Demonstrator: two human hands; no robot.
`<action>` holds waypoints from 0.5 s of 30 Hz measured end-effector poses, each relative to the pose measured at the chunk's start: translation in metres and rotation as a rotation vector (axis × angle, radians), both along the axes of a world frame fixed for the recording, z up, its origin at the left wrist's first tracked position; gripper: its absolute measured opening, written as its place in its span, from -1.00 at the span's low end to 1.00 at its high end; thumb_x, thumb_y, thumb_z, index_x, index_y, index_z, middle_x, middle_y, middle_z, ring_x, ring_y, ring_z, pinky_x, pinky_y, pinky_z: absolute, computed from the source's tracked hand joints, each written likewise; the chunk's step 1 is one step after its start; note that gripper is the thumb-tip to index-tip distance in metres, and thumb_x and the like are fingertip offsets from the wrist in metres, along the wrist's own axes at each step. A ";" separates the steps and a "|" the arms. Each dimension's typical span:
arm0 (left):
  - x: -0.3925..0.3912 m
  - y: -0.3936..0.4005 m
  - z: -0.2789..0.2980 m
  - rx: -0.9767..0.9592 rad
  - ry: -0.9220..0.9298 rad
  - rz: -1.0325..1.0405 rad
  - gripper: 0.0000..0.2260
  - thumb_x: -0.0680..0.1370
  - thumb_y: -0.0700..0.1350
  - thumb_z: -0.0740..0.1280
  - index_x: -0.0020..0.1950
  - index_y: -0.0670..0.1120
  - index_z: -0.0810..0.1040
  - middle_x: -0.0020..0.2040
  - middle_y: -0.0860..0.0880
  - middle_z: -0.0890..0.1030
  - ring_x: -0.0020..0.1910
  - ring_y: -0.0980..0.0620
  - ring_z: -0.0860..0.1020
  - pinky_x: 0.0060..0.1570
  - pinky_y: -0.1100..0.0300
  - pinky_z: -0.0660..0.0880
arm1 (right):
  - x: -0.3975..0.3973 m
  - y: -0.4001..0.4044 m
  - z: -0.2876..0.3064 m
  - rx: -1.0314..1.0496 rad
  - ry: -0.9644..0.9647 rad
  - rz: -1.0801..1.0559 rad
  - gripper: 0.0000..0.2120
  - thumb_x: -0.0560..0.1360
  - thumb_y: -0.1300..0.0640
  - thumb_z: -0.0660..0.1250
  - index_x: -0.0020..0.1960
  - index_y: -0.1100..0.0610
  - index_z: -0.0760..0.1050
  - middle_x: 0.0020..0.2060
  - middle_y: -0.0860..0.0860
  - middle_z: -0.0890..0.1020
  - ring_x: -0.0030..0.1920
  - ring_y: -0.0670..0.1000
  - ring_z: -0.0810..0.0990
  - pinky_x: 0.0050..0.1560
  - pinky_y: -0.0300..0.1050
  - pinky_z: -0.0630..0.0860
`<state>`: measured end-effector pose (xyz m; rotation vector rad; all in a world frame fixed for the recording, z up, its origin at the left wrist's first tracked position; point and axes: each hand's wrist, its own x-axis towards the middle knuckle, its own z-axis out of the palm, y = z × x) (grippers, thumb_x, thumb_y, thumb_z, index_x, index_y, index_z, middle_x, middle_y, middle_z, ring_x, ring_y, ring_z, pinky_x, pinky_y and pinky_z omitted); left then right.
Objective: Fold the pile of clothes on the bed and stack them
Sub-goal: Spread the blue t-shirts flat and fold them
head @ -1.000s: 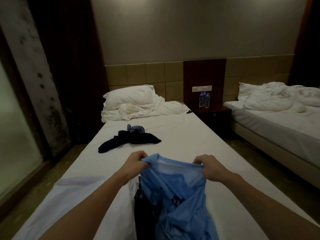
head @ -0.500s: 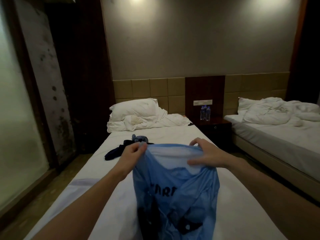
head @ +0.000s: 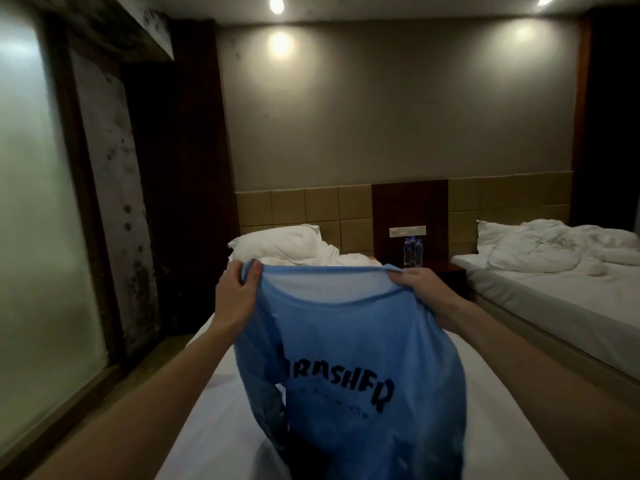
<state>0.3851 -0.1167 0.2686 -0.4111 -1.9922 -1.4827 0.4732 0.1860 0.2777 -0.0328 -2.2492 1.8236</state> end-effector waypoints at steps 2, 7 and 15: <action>0.007 -0.003 0.008 -0.046 0.065 0.023 -0.76 0.64 0.07 0.24 -0.09 -0.08 0.44 -0.21 0.00 0.48 -0.21 0.07 0.47 -0.22 0.17 0.36 | 0.015 0.004 0.016 0.043 0.028 0.061 -0.60 0.45 -0.12 0.45 0.06 0.19 0.56 -0.04 0.15 0.66 -0.06 0.13 0.68 -0.06 -0.02 0.60; 0.030 -0.011 0.033 -0.283 0.254 0.207 -0.77 0.64 0.13 0.20 -0.10 0.01 0.40 -0.24 0.04 0.50 -0.28 0.11 0.51 -0.31 0.15 0.44 | 0.039 0.022 0.043 0.317 0.189 0.041 -0.81 0.52 0.14 0.43 0.12 0.05 0.53 0.07 0.08 0.60 0.06 0.10 0.63 -0.08 -0.10 0.58; 0.060 -0.025 0.093 -0.312 0.484 0.340 -0.69 0.64 0.07 0.20 -0.22 -0.08 0.43 -0.24 -0.02 0.49 -0.24 -0.02 0.46 -0.24 0.01 0.39 | 0.060 0.028 0.093 0.327 0.699 -0.370 -0.88 0.60 0.05 0.31 -0.09 -0.02 0.60 -0.17 -0.19 0.63 -0.12 -0.26 0.55 -0.11 -0.25 0.42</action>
